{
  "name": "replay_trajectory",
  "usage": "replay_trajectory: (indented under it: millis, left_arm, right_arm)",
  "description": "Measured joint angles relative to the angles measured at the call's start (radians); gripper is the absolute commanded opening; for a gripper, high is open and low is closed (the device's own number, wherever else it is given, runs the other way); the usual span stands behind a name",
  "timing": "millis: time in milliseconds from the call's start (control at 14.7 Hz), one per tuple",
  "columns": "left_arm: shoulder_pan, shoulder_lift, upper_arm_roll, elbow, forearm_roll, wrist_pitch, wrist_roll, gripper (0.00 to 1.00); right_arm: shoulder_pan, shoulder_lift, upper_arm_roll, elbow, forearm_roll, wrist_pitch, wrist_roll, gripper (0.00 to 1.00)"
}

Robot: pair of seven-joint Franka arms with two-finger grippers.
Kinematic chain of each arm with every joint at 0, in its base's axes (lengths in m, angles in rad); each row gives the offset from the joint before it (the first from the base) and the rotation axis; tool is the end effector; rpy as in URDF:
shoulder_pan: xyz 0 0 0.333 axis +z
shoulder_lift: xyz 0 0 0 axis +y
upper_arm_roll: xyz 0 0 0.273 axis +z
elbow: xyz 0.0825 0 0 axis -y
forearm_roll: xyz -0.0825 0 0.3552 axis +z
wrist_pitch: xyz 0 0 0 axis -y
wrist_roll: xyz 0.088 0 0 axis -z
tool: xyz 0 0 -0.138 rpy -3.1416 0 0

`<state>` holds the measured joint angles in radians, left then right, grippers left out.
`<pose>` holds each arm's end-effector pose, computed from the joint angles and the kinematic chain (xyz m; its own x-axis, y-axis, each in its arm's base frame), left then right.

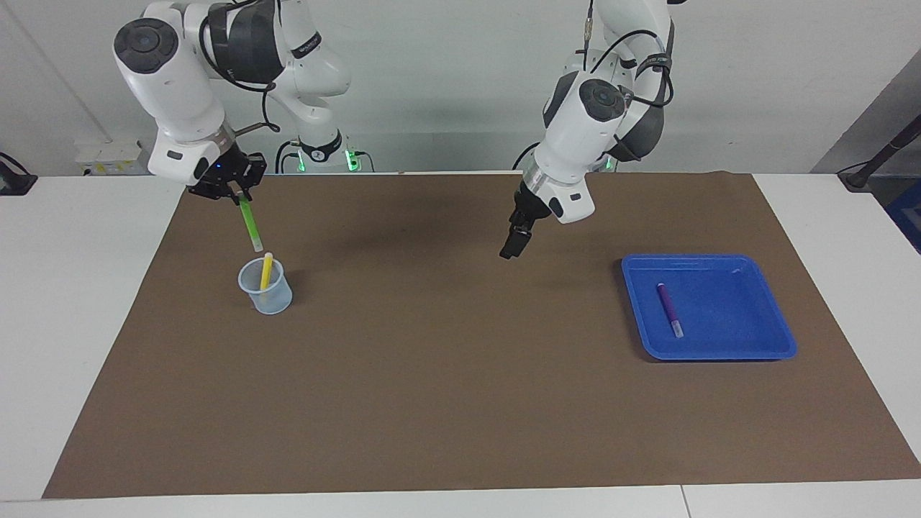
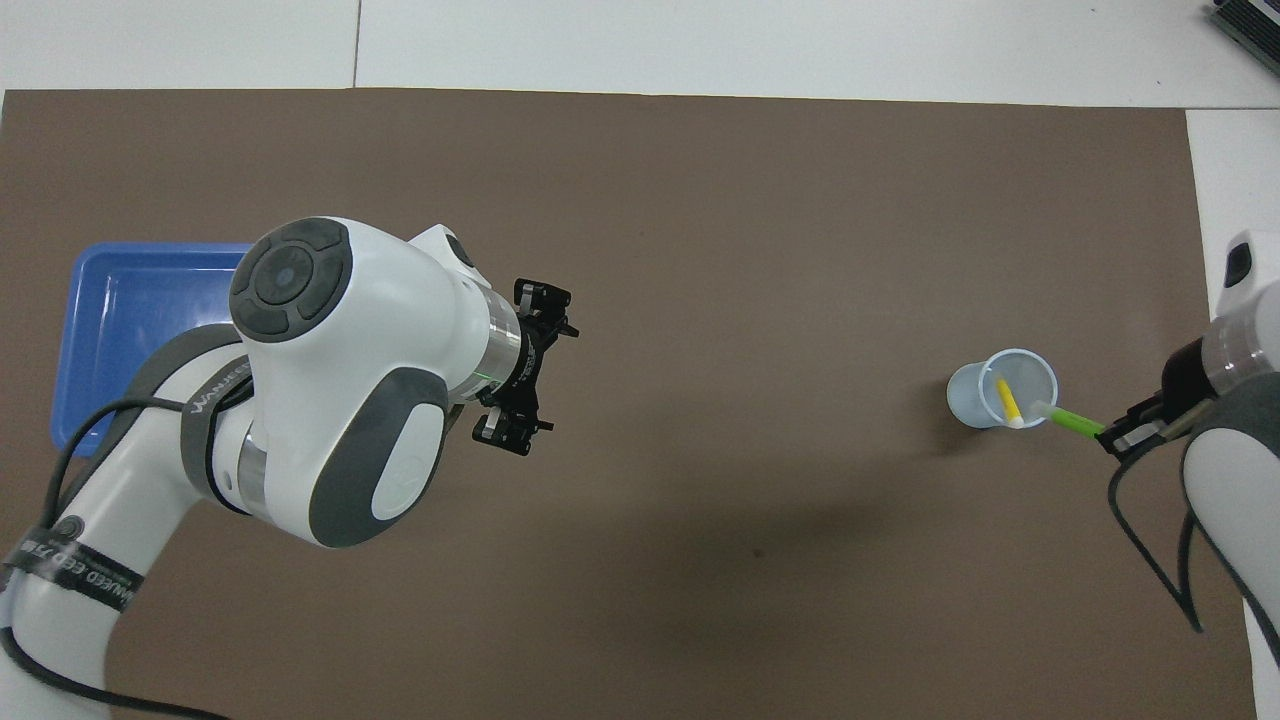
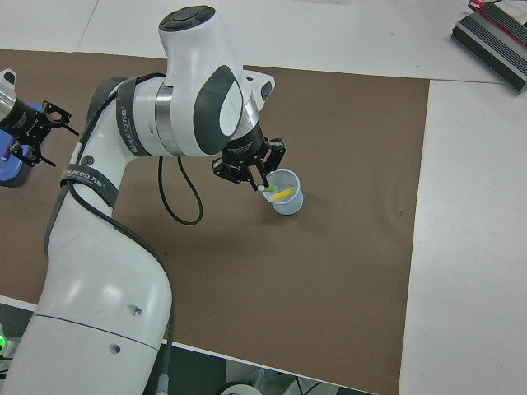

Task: Right arm passes pens to left for tray arrangement
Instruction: 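Grasp the green pen and lift it from the cup with the right gripper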

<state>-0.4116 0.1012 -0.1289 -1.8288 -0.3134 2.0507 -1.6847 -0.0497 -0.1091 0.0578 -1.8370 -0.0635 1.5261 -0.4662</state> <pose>0.4822 -0.3169 0.4268 0.2873 0.9062 -0.3103 0.9574 -0.2818 0.0635 0.4747 -0.0043 0.4867 0.8672 0.4515 -0.2101 0.4562 -0.8894 -0.0285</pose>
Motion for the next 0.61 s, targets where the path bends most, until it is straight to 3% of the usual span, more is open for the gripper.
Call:
replay_trajectory:
  millis: [611]
  left_arm:
    - [-0.049,0.002,-0.009,0.011,-0.070,0.078,-0.169,1.00]
  right_arm:
    - [0.002,-0.004,0.001,0.013,0.327,-0.009,-0.003,0.00]
